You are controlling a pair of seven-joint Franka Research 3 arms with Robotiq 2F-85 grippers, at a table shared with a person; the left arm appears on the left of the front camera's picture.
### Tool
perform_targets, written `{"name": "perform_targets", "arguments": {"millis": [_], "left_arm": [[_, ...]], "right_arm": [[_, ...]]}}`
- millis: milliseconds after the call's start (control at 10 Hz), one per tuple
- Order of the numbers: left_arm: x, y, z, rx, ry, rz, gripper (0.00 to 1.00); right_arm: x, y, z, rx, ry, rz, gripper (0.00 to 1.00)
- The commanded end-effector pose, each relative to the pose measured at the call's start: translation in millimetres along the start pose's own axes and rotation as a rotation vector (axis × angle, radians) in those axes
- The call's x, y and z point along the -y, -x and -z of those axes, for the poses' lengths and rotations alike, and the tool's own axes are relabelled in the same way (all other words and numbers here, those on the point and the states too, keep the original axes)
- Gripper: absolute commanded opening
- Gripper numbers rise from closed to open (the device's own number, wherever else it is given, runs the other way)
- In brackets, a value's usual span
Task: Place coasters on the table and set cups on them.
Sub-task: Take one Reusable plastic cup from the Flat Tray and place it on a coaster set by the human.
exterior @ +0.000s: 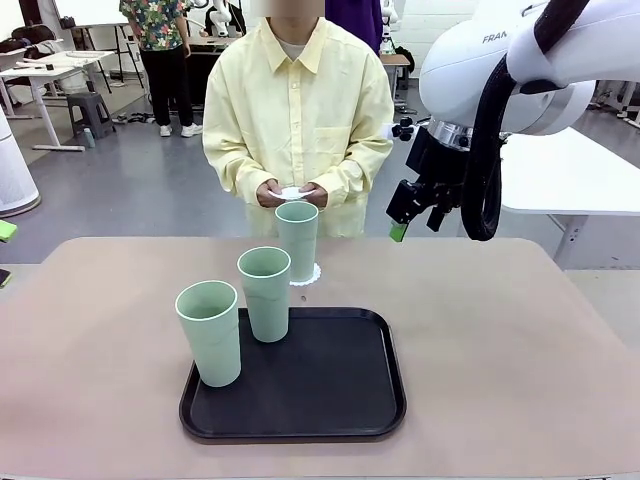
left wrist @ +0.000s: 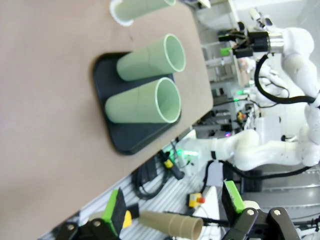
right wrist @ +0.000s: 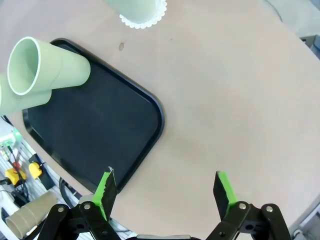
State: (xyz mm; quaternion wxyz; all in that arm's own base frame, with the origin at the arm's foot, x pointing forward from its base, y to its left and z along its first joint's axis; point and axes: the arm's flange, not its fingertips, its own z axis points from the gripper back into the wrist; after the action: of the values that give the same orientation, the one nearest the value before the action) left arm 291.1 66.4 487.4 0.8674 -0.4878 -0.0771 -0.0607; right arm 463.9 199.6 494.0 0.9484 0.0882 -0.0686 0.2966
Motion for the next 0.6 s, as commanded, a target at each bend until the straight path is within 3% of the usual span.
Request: {"name": "perform_targets", "arguments": {"millis": [0, 500], "left_arm": [[-0.9, -0.1, 0.0, 0.007, 0.017, 0.020, 1.00], [-0.9, -0.1, 0.0, 0.007, 0.017, 0.020, 1.00]], "right_arm": [[1.3, 5.1, 4.0, 0.020, 0.001, -0.018, 1.00], [1.3, 5.1, 4.0, 0.020, 0.001, -0.018, 1.00]]}}
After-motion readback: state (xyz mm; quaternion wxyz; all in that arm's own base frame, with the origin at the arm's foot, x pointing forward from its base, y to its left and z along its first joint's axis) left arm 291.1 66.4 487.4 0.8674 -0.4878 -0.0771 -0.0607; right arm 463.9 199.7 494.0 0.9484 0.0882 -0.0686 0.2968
